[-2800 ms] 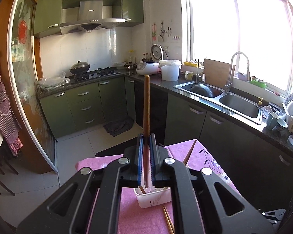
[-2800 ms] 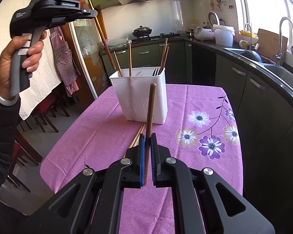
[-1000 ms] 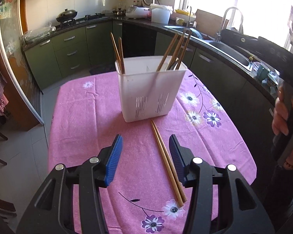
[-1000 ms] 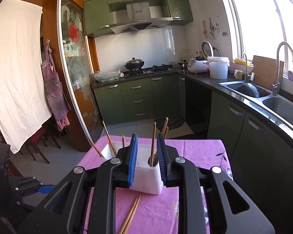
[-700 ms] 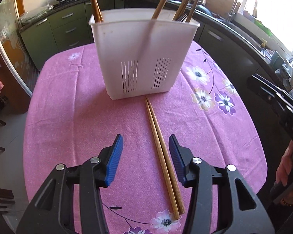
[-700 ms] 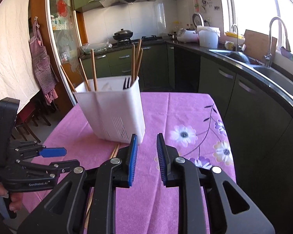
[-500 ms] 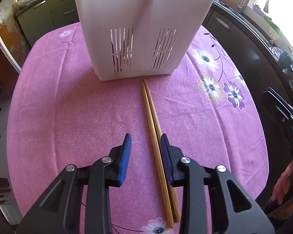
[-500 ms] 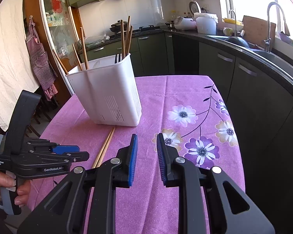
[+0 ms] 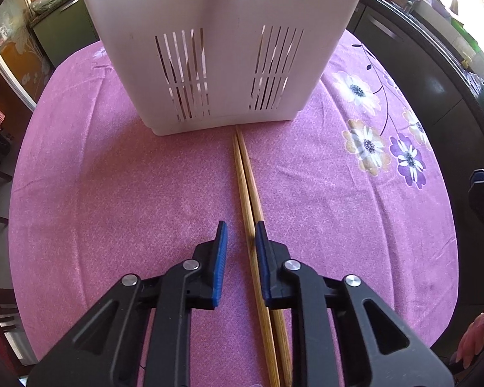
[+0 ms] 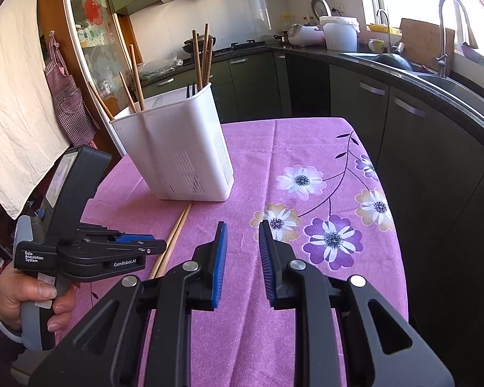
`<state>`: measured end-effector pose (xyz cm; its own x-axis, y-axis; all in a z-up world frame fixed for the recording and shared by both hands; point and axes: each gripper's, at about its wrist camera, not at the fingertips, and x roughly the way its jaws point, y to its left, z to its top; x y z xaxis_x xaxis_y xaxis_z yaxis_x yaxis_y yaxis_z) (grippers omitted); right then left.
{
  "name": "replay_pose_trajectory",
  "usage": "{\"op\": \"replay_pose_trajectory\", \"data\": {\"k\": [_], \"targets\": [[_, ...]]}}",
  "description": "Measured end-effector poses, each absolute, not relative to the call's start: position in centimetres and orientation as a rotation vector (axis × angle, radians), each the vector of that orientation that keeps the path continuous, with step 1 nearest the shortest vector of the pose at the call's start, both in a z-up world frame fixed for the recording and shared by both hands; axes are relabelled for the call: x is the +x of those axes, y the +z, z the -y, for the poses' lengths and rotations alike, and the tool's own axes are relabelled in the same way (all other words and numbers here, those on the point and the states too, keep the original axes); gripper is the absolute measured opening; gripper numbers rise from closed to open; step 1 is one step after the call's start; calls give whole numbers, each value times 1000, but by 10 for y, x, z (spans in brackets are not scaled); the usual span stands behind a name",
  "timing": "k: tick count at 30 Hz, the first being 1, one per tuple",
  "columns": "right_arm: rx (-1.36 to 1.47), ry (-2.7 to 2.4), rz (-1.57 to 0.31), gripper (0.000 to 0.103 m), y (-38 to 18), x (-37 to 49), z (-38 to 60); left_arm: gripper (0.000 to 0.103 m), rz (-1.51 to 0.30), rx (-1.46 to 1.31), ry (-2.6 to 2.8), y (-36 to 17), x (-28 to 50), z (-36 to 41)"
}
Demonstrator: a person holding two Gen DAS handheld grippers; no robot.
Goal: Organize utensils
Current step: 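Lower the left gripper onto one of the last two chopsticks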
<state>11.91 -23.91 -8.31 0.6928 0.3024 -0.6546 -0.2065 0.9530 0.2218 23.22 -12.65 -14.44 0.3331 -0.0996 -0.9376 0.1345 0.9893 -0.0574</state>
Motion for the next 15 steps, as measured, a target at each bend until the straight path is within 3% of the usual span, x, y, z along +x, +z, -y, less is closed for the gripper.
{"op": "replay_pose_trajectory", "data": {"k": [15], "targets": [[141,301,-762,21,-83,119,235,8,-1226,55,-132,-153,242,136]]}}
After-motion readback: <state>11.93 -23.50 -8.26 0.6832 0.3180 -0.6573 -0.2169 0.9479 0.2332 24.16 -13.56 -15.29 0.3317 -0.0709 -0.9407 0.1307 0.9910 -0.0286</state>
